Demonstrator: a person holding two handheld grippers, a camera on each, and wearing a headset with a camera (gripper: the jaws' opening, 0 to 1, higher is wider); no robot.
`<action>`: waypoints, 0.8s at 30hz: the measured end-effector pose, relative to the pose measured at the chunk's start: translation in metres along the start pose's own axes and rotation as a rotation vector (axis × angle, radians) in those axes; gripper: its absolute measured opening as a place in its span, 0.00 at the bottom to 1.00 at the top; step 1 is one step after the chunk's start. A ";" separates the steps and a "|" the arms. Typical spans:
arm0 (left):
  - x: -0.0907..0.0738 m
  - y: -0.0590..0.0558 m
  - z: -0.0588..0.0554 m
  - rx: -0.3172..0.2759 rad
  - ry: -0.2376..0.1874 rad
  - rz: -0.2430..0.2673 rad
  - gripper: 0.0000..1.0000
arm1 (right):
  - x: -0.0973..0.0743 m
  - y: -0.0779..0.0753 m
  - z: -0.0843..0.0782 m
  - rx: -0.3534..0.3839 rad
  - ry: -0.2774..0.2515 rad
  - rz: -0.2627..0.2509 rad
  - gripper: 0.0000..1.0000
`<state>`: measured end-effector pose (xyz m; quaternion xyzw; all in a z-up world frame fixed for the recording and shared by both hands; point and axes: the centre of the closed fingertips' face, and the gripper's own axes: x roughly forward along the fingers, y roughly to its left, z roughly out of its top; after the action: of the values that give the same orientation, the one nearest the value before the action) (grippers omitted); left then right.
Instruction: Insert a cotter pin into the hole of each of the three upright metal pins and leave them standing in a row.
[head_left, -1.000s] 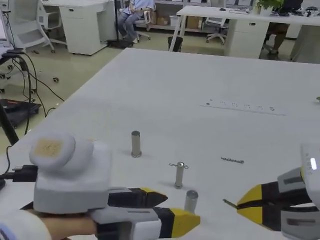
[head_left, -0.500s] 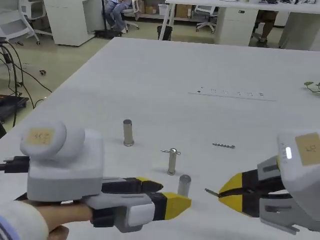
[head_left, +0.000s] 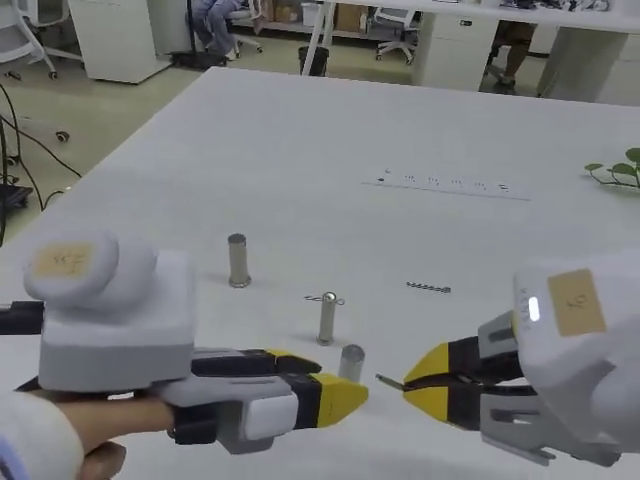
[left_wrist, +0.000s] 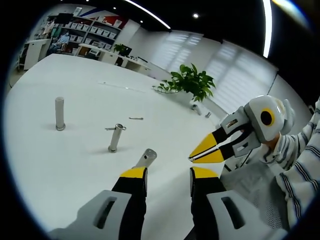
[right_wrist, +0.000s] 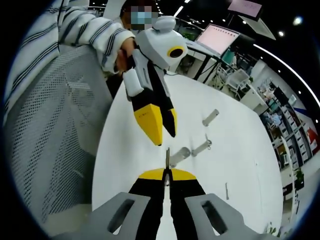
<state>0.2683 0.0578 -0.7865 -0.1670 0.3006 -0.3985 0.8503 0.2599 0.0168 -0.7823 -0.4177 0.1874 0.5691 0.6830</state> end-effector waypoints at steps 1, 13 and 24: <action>0.000 0.000 0.000 0.004 0.002 0.002 0.31 | 0.000 0.001 0.000 -0.001 0.002 0.000 0.03; 0.005 -0.011 0.003 -0.016 0.011 -0.064 0.23 | 0.004 0.003 0.004 -0.039 0.018 -0.010 0.03; 0.010 -0.016 0.000 -0.089 0.039 -0.101 0.13 | 0.012 0.003 0.010 -0.057 0.007 -0.018 0.03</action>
<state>0.2641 0.0395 -0.7818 -0.2117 0.3255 -0.4303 0.8149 0.2581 0.0319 -0.7865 -0.4406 0.1700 0.5666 0.6752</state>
